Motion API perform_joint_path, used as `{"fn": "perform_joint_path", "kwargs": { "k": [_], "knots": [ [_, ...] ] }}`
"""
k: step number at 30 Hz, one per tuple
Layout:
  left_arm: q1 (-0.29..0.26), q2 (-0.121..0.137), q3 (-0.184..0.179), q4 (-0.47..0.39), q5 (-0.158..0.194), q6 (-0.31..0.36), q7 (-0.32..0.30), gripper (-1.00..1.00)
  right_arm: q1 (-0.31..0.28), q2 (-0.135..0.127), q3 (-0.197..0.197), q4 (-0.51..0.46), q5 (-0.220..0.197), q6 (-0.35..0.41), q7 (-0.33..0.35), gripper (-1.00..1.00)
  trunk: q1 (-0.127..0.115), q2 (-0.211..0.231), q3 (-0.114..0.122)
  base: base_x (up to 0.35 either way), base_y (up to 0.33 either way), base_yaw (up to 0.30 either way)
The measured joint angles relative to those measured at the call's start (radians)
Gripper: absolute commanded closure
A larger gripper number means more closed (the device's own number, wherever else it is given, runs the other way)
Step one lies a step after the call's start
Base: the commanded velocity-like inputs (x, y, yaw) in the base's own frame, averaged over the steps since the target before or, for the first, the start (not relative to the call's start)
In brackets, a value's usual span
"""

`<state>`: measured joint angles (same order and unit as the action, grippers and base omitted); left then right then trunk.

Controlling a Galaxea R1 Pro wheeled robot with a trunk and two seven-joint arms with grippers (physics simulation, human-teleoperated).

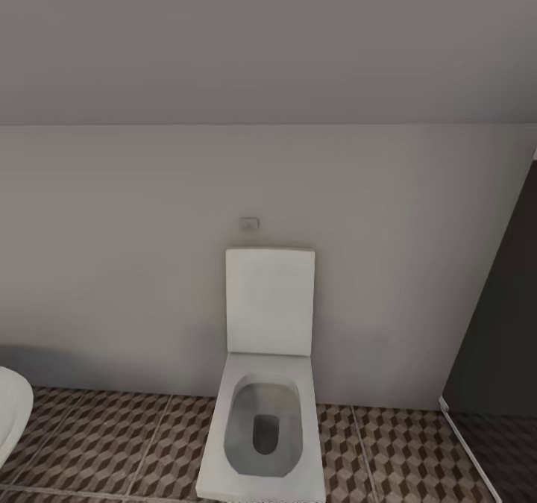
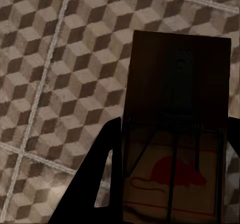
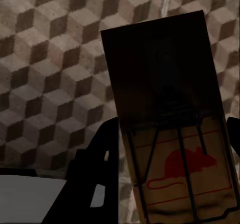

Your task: Take the four mousetraps from the cabinet in the bathroom and place them on the bathroom floor. Make sure all four end up on the same floor surface, and ensure that at least two of them are either under or directly next to the same bathroom sink.

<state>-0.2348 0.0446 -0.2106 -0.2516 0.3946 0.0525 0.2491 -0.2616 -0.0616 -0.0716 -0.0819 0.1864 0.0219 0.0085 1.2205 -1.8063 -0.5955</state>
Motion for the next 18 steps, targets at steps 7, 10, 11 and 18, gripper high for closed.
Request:
{"fn": "perform_joint_path", "kwargs": {
  "k": [7, 10, 11, 18],
  "knots": [
    [-0.007, 0.023, 0.000, -0.218, -0.003, 0.221, 0.114, 1.00, 0.003, -0.017, -0.010, -0.327, -0.003, 0.271, -0.007, 1.00, 0.027, -0.049, -0.022, 0.000, 0.000, 0.000],
    [-0.011, 0.032, 0.000, -0.250, -0.002, 0.251, 0.121, 1.00, -0.001, -0.019, -0.015, -0.417, -0.005, 0.344, -0.013, 1.00, 0.038, -0.070, -0.031, 0.000, 0.000, 0.000],
    [-0.011, 0.037, 0.000, -0.255, -0.002, 0.257, 0.123, 1.00, -0.007, -0.019, -0.021, -0.432, -0.006, 0.357, -0.018, 1.00, 0.042, -0.077, -0.035, 0.000, 0.000, 0.000],
    [-0.014, 0.108, 0.002, -0.260, 0.026, 0.266, 0.123, 1.00, -0.089, -0.016, -0.093, -0.439, -0.009, 0.369, -0.067, 1.00, 0.069, -0.126, -0.057, 0.000, 0.000, 0.000]
  ]
}}
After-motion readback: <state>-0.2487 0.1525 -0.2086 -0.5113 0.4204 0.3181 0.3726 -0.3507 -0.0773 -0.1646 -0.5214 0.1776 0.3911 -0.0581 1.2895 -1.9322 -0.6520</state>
